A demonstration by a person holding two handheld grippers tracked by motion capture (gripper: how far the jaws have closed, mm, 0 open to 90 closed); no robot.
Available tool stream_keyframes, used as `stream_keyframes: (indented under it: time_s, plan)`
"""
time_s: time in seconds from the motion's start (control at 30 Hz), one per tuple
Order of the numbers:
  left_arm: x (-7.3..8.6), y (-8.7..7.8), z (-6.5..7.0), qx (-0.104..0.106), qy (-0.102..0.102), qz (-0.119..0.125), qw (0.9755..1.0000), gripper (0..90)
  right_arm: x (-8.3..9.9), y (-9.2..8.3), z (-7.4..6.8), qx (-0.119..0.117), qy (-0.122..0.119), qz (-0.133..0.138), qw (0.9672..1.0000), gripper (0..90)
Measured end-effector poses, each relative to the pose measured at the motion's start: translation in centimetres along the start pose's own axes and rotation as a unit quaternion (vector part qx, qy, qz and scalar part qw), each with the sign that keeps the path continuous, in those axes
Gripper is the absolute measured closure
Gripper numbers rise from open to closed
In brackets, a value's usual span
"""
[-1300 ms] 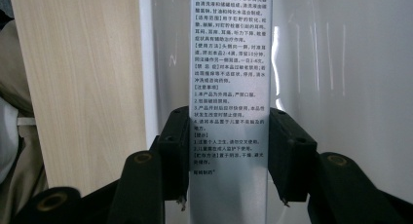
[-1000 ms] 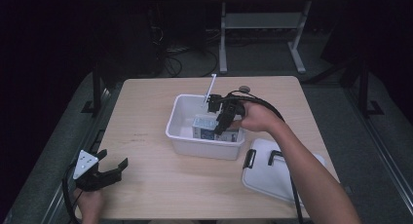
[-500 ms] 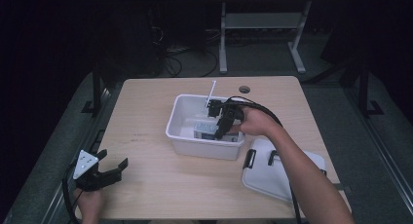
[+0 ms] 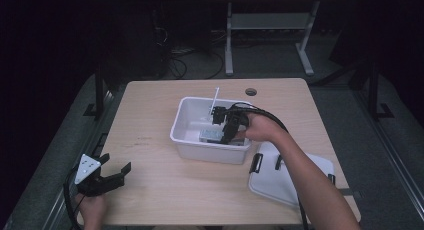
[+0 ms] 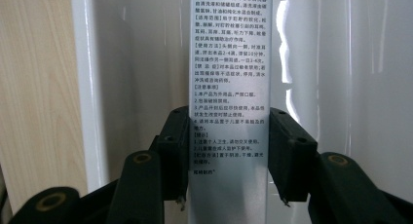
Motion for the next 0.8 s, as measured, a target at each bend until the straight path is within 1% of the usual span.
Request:
stream_keyframes:
  time_s: [0.13, 0.23, 0.43, 0.53, 0.63, 0.8]
  plan:
    - [0.01, -0.01, -0.01, 0.000, 0.000, 0.000, 1.0000, 13.7, -0.09, 0.16, 0.05, -0.005, 0.000, 0.000, 1.0000, 54.7]
    - [-0.01, -0.04, -0.03, 0.000, -0.002, 0.002, 1.0000, 13.7, -0.15, 0.41, 0.01, -0.007, -0.001, -0.008, 0.9999, 54.5]
    - [0.01, -0.09, -0.06, -0.001, -0.002, 0.002, 1.0000, 13.7, -0.09, 0.71, -0.02, -0.011, -0.003, -0.013, 0.9999, 53.8]
    - [-0.01, -0.08, -0.06, 0.000, -0.002, 0.002, 1.0000, 13.7, -0.06, 0.44, 0.01, -0.010, -0.003, -0.006, 0.9999, 54.0]
    - [-0.01, -0.04, -0.03, 0.000, -0.001, 0.001, 1.0000, 13.7, -0.08, 0.31, -0.07, -0.010, -0.004, -0.009, 0.9999, 54.1]
    - [-0.01, -0.07, -0.04, 0.000, -0.001, 0.001, 1.0000, 13.7, -0.11, 0.18, -0.14, -0.011, -0.002, -0.006, 0.9999, 53.2]
Point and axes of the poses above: each handheld gripper's, and its own axes: y roughly forward along the jaws, x roughly out of its underside, z roughly to its right, the point moved 1 cm from there along y, roughly forward along the jaws, and after that the axes turned 9 degrees about -y, right-handed, at the moved point
